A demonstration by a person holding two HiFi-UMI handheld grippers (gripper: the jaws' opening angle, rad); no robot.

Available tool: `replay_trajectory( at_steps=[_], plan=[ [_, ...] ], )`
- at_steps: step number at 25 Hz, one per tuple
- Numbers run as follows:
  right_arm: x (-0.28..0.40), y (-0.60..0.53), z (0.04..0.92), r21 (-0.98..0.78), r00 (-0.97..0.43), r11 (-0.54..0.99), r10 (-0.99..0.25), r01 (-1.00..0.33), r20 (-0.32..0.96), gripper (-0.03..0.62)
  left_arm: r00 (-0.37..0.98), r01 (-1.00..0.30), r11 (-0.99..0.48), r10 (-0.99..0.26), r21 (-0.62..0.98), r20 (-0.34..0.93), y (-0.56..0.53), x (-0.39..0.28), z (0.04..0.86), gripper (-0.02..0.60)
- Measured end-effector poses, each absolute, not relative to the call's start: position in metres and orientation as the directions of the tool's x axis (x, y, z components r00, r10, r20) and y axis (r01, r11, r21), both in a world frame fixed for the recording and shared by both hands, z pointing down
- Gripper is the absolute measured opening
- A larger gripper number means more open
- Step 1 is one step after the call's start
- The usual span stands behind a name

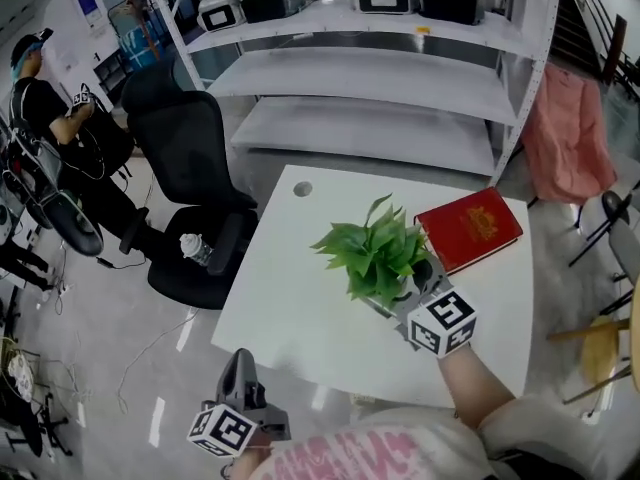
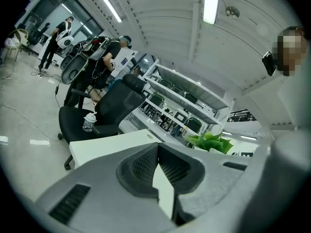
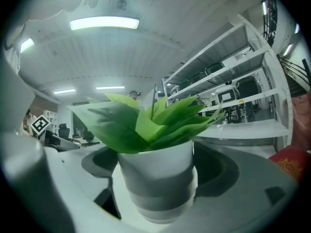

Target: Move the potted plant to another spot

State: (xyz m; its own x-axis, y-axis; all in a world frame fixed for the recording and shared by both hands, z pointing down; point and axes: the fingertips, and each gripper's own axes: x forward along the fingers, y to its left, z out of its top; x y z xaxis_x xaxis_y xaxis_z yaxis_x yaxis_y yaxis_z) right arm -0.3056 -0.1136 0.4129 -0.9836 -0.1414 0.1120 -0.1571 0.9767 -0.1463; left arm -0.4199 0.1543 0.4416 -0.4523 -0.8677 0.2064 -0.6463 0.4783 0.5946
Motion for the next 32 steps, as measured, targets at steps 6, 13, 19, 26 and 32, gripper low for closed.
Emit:
replay_trajectory(
  at_steps=[6, 13, 19, 26, 32],
  plan=[
    [-0.321, -0.158, 0.424, -0.161, -0.967, 0.957, -0.224, -0.242, 0.124, 0.500, -0.393, -0.663, 0.447, -0.891, 0.600, 0.229, 0.110, -0.456, 0.451, 0.002],
    [-0.324, -0.187, 0.432, -0.162, -0.945, 0.934, -0.299, -0.319, 0.134, 0.500, -0.292, -0.702, 0.349, -0.936, 0.621, 0.196, 0.049, -0.474, 0.453, 0.002],
    [-0.322, -0.193, 0.422, -0.163, -0.926, 0.913, -0.356, -0.373, 0.123, 0.500, -0.208, -0.724, 0.284, -0.959, 0.629, 0.193, 0.030, -0.472, 0.446, 0.002],
    [-0.336, -0.203, 0.423, -0.166, -0.895, 0.882, -0.421, -0.442, 0.147, 0.500, -0.188, -0.716, 0.266, -0.964, 0.645, 0.188, 0.030, -0.499, 0.445, 0.002],
    [-0.348, -0.214, 0.413, -0.141, -0.838, 0.829, -0.520, -0.542, 0.165, 0.500, -0.091, -0.726, 0.197, -0.977, 0.658, 0.191, -0.003, -0.533, 0.442, 0.002]
  ],
)
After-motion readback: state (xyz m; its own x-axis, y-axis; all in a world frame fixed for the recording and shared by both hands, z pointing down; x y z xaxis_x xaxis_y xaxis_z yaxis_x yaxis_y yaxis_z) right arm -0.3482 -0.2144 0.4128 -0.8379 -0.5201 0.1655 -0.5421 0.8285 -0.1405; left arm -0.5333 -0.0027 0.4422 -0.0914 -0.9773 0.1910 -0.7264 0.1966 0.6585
